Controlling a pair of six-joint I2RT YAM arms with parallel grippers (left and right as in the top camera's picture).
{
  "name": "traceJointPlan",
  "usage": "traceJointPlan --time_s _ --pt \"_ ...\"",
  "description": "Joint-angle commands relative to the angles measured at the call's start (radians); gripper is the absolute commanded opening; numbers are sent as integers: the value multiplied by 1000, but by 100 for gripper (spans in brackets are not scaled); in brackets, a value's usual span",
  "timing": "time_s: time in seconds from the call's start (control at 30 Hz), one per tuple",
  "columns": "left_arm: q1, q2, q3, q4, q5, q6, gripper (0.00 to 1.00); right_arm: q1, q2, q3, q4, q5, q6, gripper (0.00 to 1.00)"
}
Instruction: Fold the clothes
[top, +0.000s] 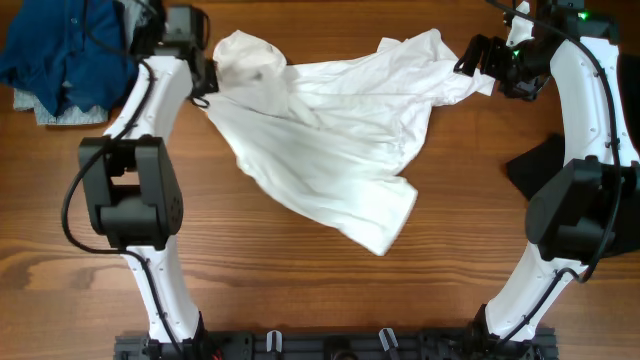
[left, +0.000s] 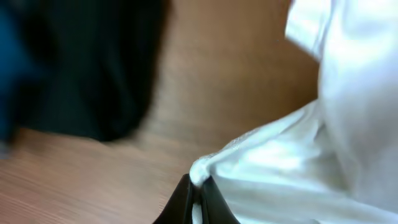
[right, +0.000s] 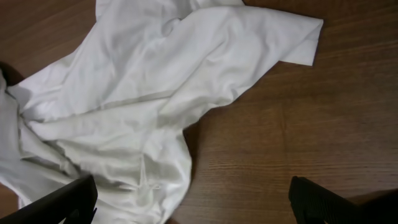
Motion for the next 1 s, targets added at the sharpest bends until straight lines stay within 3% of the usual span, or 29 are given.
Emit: traceJointPlan --time_s 0.0,0.03,0.1,0.13,0.23,0.3,0.33,0.4,0.5,0.67,0.97 --pt "3 -39 24 11 -74 99 19 7 3 13 3 9 -20 100" --pt "0 -39 24 8 -71 99 50 7 3 13 3 9 -20 99" --pt "-13 -39 24 -19 -71 86 95 7 3 13 3 9 -20 100" --pt "-19 -41 24 -32 -71 74 100 7 3 13 3 9 -21 100" --pt "-38 -60 24 -135 -38 -15 100 7 3 13 3 10 -21 100" --pt "-41 -76 24 -225 64 -60 100 7 3 13 3 10 -21 100" --pt "-41 -83 24 -322 204 -90 100 7 3 13 4 9 -21 99" --pt "-40 -82 19 -416 344 -92 99 7 3 13 6 9 -21 100" --pt "-44 -80 -47 -491 420 -93 98 7 3 13 10 10 -21 100" --pt "-40 -80 -222 -473 453 -127 96 7 3 13 15 9 -33 100" --pt "-66 -80 -423 -242 531 -201 90 7 3 13 14 5 -21 100"
